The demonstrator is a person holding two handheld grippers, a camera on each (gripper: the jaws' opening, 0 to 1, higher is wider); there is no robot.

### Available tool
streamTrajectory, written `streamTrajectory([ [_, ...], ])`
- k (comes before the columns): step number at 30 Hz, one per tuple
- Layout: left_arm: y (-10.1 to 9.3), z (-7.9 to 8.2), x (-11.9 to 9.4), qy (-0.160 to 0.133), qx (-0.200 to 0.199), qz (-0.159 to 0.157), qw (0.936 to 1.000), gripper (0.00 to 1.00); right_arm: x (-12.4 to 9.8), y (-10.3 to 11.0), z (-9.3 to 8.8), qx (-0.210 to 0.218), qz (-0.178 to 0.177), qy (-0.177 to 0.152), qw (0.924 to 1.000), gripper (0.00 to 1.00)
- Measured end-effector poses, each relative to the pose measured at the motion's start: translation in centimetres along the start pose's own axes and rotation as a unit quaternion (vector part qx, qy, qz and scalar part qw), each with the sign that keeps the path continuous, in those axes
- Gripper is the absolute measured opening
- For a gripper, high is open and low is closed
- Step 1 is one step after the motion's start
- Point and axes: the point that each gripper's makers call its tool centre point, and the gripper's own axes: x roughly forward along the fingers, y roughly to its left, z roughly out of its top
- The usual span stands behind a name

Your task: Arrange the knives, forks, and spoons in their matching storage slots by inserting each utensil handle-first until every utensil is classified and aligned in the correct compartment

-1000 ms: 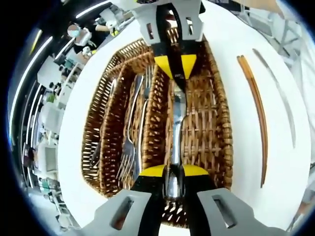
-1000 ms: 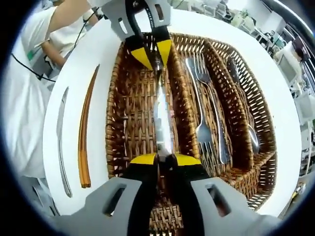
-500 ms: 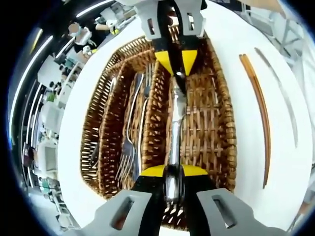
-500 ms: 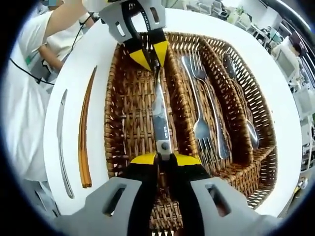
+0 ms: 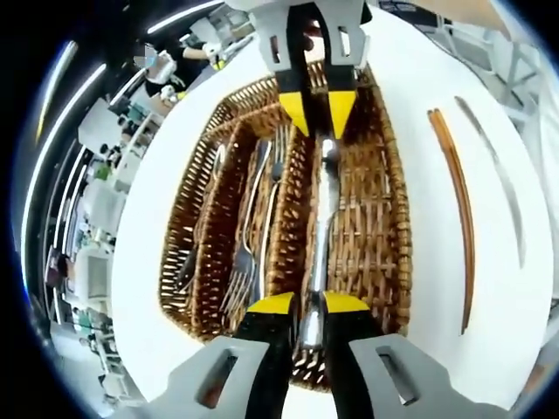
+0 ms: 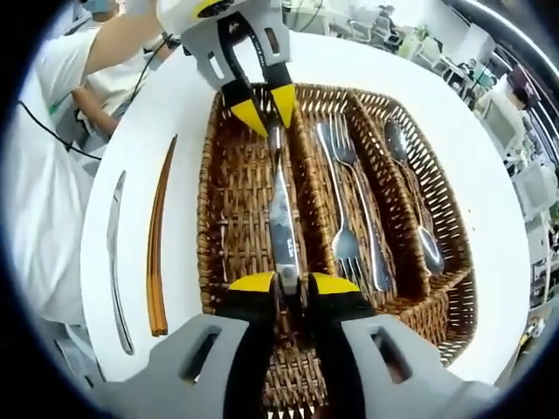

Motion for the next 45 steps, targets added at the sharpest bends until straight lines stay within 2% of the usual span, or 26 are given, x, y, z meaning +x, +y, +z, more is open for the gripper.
streamTrajectory([
  [5,-0.3,0.4,-0.6,-0.015,-0.008,0.012,0.9998,0.09,-0.8,0.1,0.3,0.005,-0.011,-0.02,0.9997,0.18],
  [9,-0.1,1.2,-1.6,-0.04,-0.024,0.027,0.9986,0.09,-1.4,0.3,0.4,0.01,-0.018,-0.034,0.9992,0.18],
  [14,-0.5,1.6,-2.5,-0.058,-0.034,0.042,0.9969,0.11,-2.2,0.9,0.5,0.014,-0.025,-0.051,0.9983,0.18],
  [21,-1.5,2.4,-3.8,-0.095,-0.06,0.059,0.9919,0.12,-3.1,2.0,1.1,0.019,-0.037,-0.081,0.9958,0.2],
  [27,-2.4,3.3,-4.8,-0.131,-0.086,0.074,0.9848,0.14,-4.0,2.5,1.7,0.028,-0.055,-0.115,0.9915,0.22],
  [31,-3.1,3.7,-5.8,-0.165,-0.112,0.083,0.9765,0.16,-4.5,3.1,1.7,0.032,-0.064,-0.136,0.9881,0.22],
  [33,-2.9,3.7,-6.1,-0.171,-0.122,0.095,0.9731,0.2,-4.7,3.3,1.7,0.034,-0.068,-0.143,0.9868,0.23],
  [38,-4.2,3.7,-7.3,-0.193,-0.137,0.103,0.9661,0.21,-5.4,4.0,1.4,0.043,-0.078,-0.169,0.9815,0.23],
  [45,-6.0,3.9,-8.3,-0.211,-0.146,0.109,0.9603,0.21,-5.8,5.7,0.7,0.047,-0.083,-0.191,0.9768,0.23],
])
